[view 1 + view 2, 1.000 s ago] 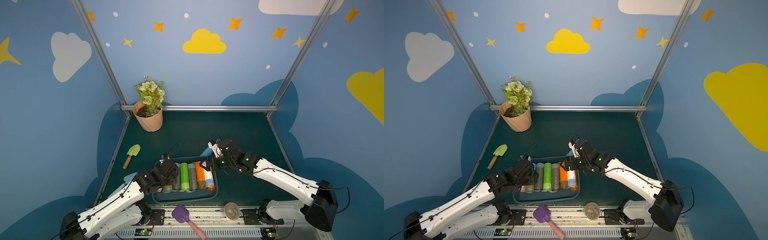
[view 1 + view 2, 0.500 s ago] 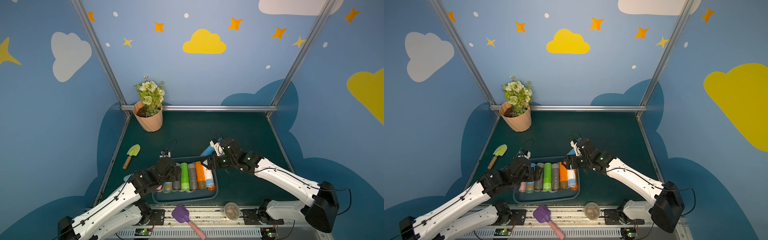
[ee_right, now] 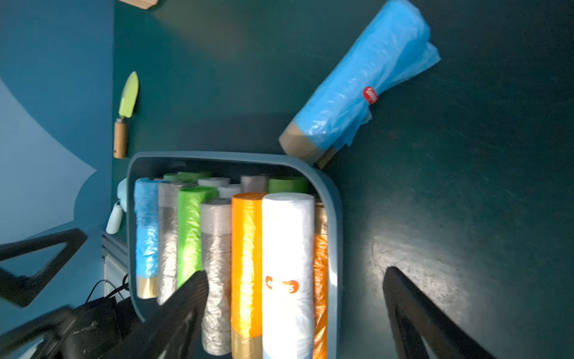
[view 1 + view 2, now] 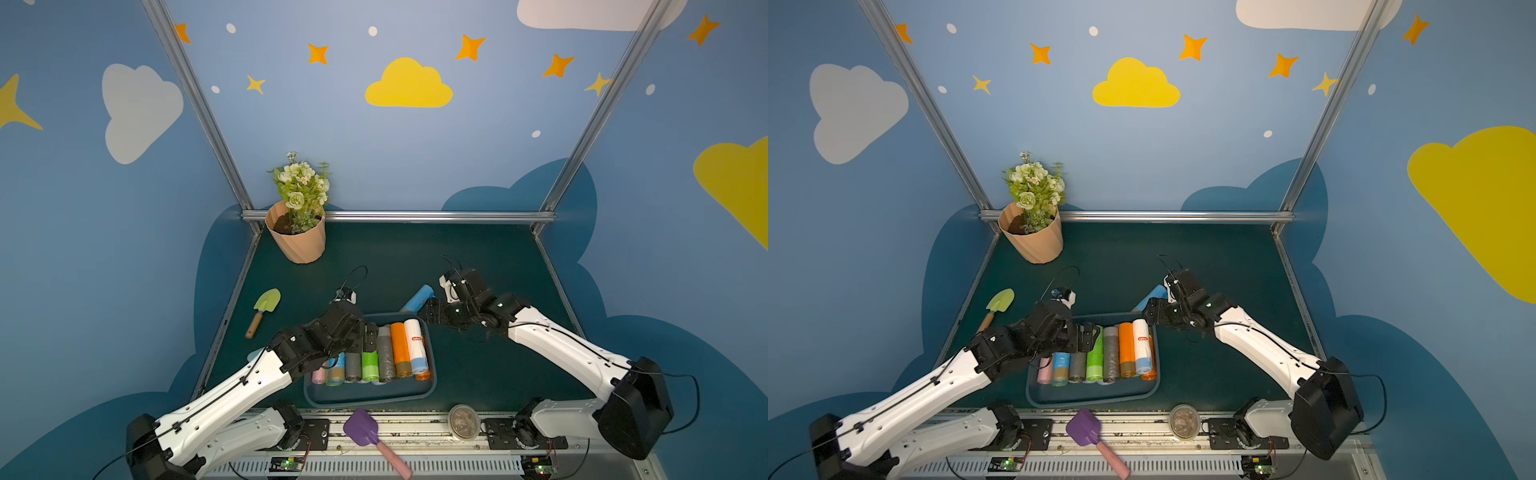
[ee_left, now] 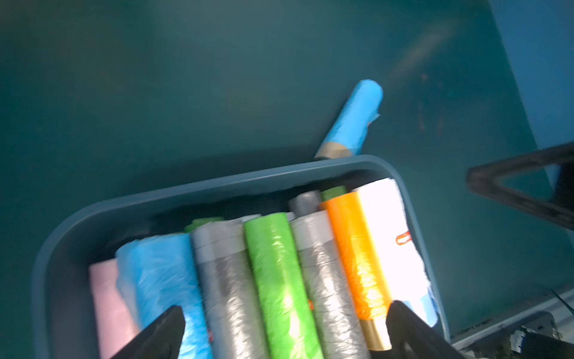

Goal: Put the roll of trash bags into the storage box
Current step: Pick up the roll of trash bags from the center of the board.

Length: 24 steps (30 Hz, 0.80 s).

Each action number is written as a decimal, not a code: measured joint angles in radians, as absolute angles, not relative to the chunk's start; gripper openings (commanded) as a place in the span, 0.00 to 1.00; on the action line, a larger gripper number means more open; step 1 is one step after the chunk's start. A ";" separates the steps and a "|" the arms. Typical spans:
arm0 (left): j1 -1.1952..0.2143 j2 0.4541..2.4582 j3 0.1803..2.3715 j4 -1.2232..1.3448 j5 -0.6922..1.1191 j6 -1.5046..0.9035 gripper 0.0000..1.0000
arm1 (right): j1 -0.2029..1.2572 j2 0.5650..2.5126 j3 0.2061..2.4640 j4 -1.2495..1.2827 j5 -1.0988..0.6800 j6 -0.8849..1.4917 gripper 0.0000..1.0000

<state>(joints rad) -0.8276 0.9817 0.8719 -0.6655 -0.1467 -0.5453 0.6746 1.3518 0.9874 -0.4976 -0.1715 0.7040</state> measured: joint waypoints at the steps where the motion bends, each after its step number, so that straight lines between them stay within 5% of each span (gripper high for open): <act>1: -0.838 0.993 0.877 -0.650 -0.146 -0.536 1.00 | 0.662 1.373 0.989 -0.498 -0.172 0.708 0.86; 24: -1.029 1.128 0.903 -0.423 -0.206 -0.307 1.00 | 0.523 1.775 1.151 -0.386 -0.217 0.890 0.78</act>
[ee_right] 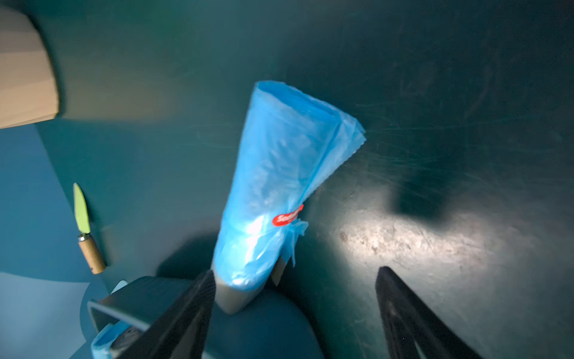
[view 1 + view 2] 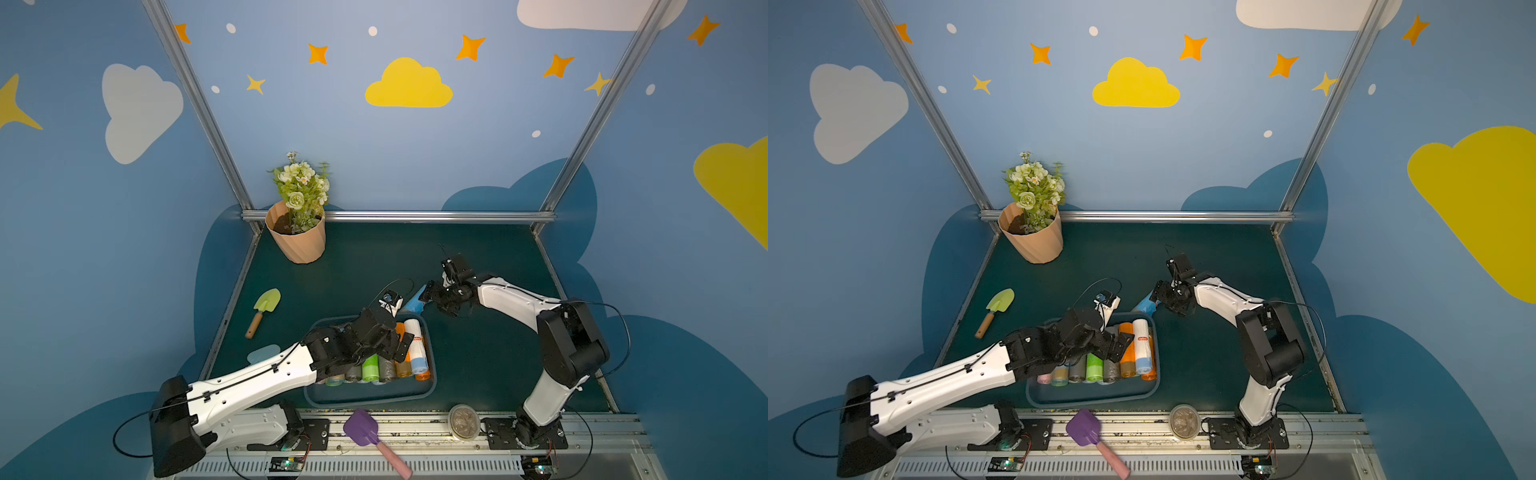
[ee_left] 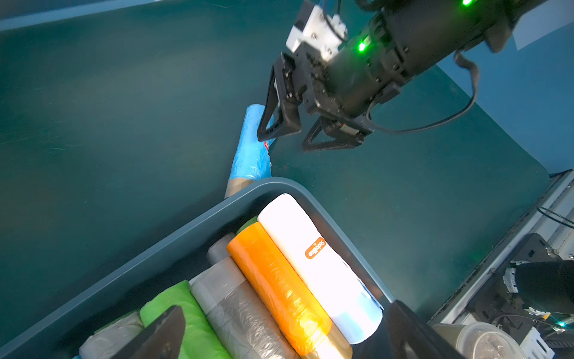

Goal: Put the roll of trash bags into the storage box
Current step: Pick up the roll of trash bags from the center of the board.

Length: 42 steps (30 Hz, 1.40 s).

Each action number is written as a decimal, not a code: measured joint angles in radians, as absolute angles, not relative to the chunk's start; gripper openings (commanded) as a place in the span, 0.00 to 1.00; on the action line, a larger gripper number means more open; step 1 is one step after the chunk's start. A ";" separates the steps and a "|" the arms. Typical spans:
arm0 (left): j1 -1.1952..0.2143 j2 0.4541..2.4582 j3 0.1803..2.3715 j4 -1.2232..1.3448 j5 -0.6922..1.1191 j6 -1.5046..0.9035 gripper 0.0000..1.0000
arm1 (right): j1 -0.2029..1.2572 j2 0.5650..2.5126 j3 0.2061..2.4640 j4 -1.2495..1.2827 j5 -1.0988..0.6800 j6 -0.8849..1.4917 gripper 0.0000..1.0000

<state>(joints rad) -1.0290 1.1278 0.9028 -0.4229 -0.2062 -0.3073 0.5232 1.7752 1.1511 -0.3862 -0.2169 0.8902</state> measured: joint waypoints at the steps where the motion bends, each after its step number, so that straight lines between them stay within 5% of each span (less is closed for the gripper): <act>1: -1.031 1.125 0.903 -0.423 -0.210 -0.307 1.00 | 0.523 1.789 1.159 -0.386 -0.214 0.905 0.77; 25: -1.037 0.957 0.784 -0.406 -0.241 -0.311 1.00 | 0.553 2.020 1.391 -0.385 -0.062 1.083 0.63; 34: -1.037 0.910 0.758 -0.399 -0.242 -0.318 1.00 | 0.546 2.087 1.478 -0.409 -0.047 1.094 0.30; 42: -1.037 0.897 0.732 -0.397 -0.244 -0.313 1.00 | 0.531 2.075 1.469 -0.406 -0.028 1.076 0.24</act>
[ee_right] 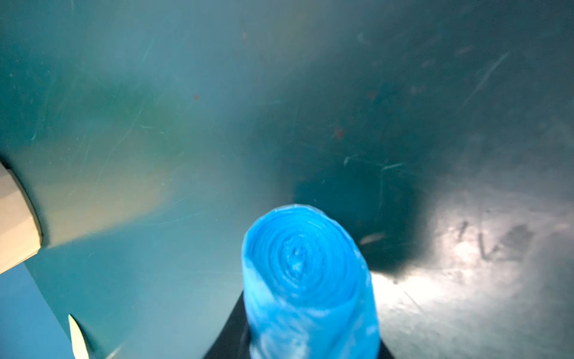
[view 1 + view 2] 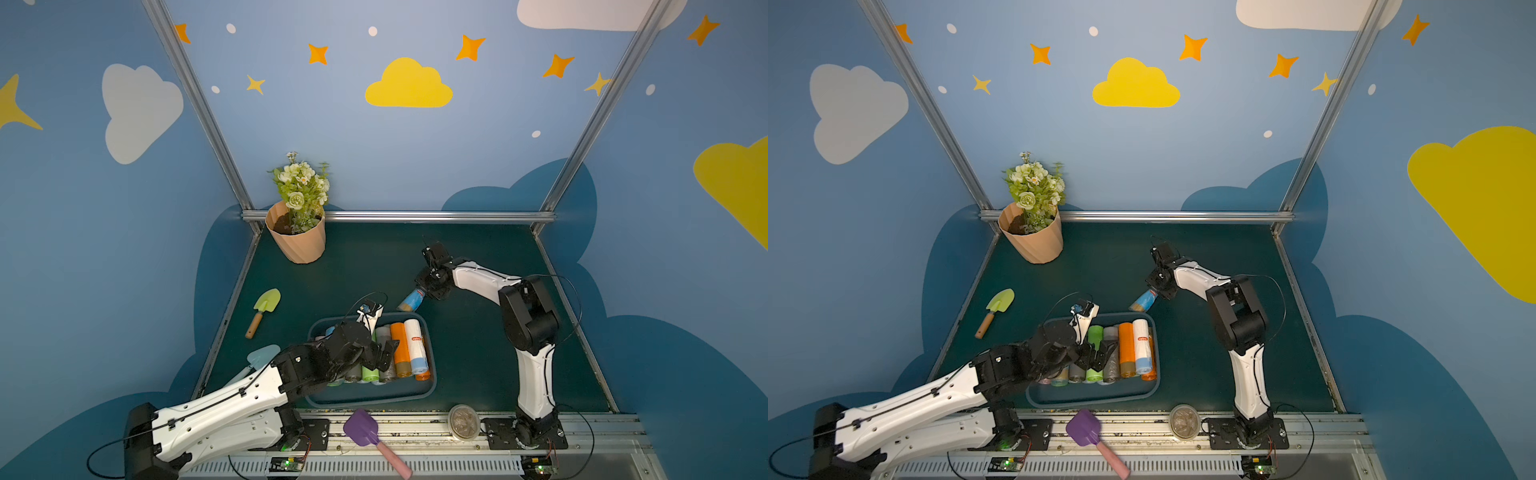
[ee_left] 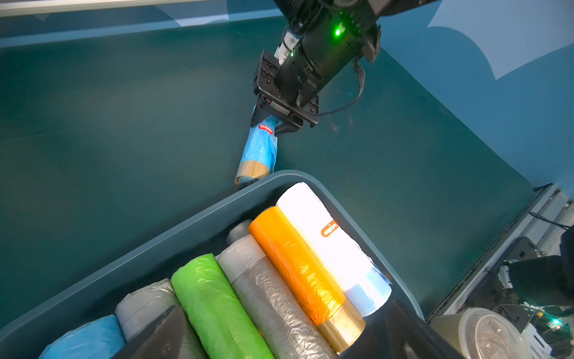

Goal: Put the roll of trash bags into the storage box
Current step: Pick up the roll of trash bags from the center of the board.

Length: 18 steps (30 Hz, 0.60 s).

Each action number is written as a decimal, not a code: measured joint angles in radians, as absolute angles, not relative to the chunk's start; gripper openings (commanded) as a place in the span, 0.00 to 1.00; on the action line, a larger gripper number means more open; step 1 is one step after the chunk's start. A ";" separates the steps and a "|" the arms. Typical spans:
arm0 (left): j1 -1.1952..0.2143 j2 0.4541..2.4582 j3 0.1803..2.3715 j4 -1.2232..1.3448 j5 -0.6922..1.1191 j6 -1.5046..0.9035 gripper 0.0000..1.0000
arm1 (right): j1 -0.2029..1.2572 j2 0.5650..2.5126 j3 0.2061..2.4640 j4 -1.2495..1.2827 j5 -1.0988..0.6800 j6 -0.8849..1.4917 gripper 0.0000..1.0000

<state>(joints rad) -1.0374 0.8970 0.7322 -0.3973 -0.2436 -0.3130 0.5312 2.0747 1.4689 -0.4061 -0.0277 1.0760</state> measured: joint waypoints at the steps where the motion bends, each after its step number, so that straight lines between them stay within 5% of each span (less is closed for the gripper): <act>1: -1.037 0.904 0.733 -0.396 -0.246 -0.307 1.00 | 0.526 2.063 1.454 -0.400 -0.024 1.073 0.24; 18: -1.053 0.973 0.735 -0.271 -0.244 -0.172 0.96 | 0.473 1.533 1.203 -0.391 0.209 0.892 0.25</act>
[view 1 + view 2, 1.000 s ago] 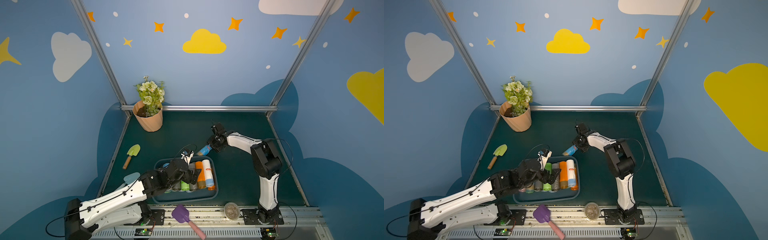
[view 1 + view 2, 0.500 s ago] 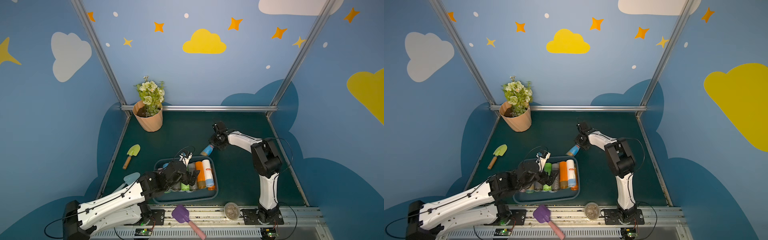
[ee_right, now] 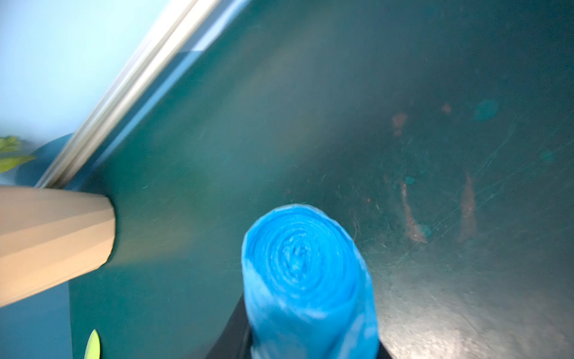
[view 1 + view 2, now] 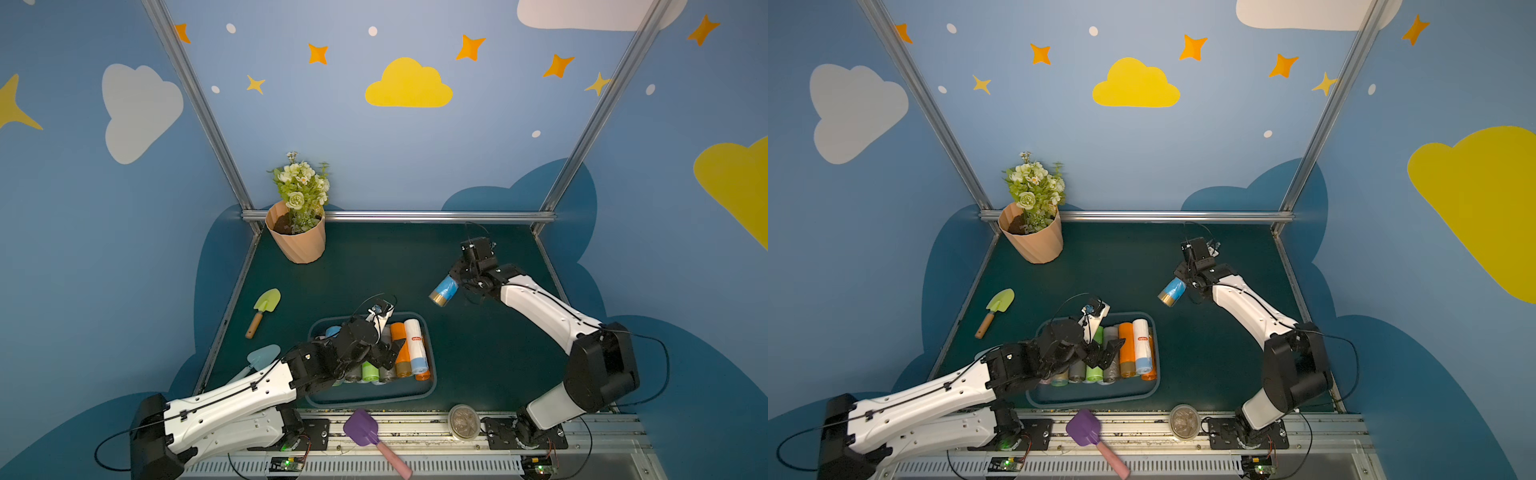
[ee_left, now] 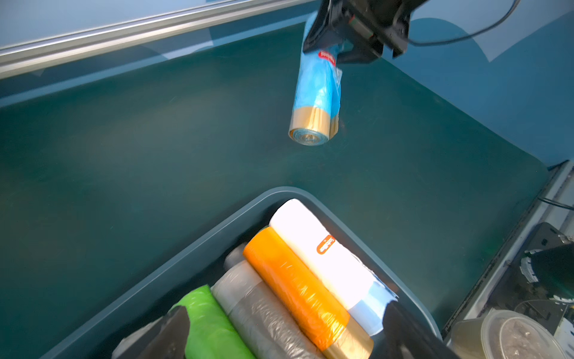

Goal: Put the roll of trash bags into the storage box
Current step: Pick up the roll of trash bags from the center of the board.

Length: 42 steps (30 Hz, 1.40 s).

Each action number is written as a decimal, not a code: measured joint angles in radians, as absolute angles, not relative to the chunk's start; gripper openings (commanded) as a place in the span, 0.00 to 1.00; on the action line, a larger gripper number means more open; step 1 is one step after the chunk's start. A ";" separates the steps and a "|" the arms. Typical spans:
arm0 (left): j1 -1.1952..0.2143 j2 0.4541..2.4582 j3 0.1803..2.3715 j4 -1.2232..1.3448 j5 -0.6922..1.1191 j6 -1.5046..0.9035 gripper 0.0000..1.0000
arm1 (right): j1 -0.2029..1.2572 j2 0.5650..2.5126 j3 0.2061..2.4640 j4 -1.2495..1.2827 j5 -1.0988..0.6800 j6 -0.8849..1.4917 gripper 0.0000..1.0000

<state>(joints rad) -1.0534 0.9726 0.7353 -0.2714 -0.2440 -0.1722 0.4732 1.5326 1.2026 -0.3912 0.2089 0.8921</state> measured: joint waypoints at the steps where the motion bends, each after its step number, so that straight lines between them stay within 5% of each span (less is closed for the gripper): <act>1: -1.055 0.983 0.736 -0.258 -0.241 -0.165 0.96 | 0.476 1.522 1.206 -0.400 0.204 0.872 0.25; 21: -1.032 1.245 0.802 0.132 -0.120 -0.302 0.93 | 0.662 1.292 1.089 -0.461 0.039 0.789 0.25; 42: -0.975 1.384 0.802 0.249 0.025 -0.488 0.76 | 0.716 1.261 1.069 -0.440 0.023 0.788 0.26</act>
<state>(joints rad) -0.9752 1.3842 0.8021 0.2485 0.0246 -0.4877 0.7162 1.2613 1.0695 -0.4404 0.0235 0.7883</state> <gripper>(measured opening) 0.782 0.279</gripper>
